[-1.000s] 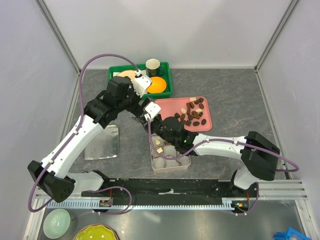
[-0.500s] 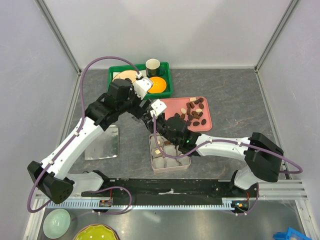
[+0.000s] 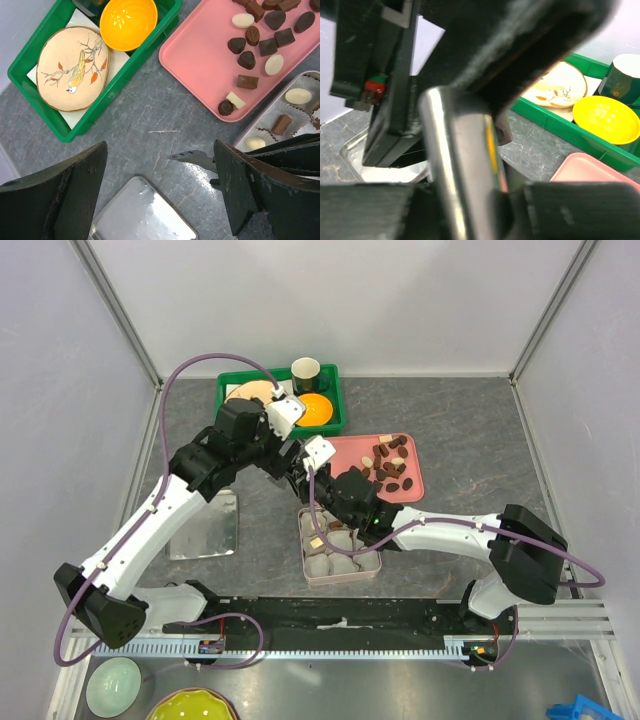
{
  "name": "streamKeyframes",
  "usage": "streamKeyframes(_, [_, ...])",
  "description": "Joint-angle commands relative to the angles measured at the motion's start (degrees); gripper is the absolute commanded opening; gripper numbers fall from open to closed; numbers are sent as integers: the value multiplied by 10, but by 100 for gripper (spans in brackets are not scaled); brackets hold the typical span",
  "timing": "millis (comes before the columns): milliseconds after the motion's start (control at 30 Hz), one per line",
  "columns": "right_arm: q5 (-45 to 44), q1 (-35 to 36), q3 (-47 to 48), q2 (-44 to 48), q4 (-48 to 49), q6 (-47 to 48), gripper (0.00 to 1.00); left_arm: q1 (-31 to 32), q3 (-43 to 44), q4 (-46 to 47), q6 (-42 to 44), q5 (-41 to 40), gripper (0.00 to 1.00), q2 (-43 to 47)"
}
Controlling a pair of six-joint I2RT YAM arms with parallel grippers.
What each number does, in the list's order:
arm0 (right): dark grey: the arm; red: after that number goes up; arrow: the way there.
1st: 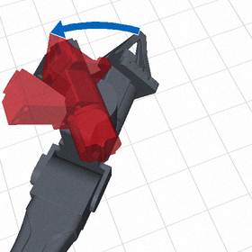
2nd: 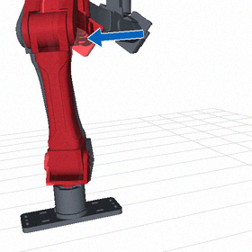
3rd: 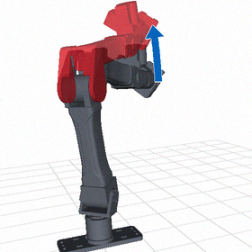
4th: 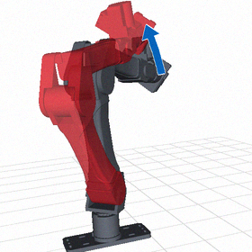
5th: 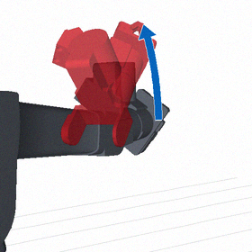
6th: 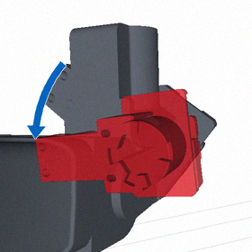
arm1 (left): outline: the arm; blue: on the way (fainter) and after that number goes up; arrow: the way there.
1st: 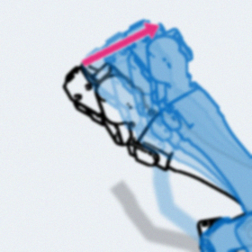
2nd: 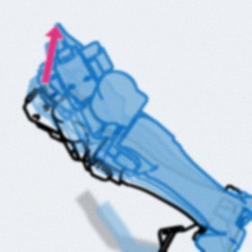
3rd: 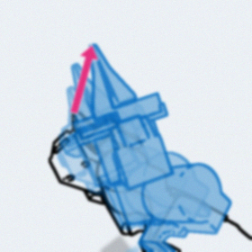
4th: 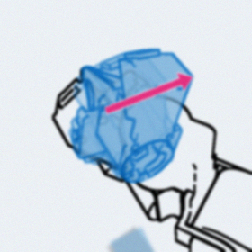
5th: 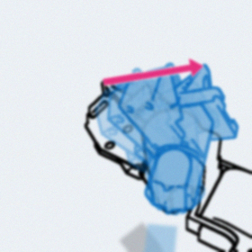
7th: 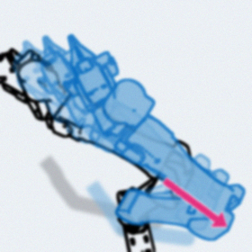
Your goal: Pack the chocolate
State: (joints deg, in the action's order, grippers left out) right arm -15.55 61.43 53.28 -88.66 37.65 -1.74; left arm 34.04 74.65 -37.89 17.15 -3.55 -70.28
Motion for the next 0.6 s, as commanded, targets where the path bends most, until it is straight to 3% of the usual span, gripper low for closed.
streamKeyframes(0, [1,-6,40,24,80,11,19,17,8,-48,-13,53,95,6])
streamKeyframes(167, [-25,-6,29,46,69,57,16,-6,9,-26,-16,-11,99,14])
streamKeyframes(233, [-48,-9,19,60,63,91,14,-46,13,-14,-18,-20,99,18])
streamKeyframes(400, [-93,-50,-10,89,49,124,11,-192,30,-2,-23,29,99,21])
streamKeyframes(567, [-134,-117,-28,100,27,120,11,-253,-9,11,-11,93,99,41])
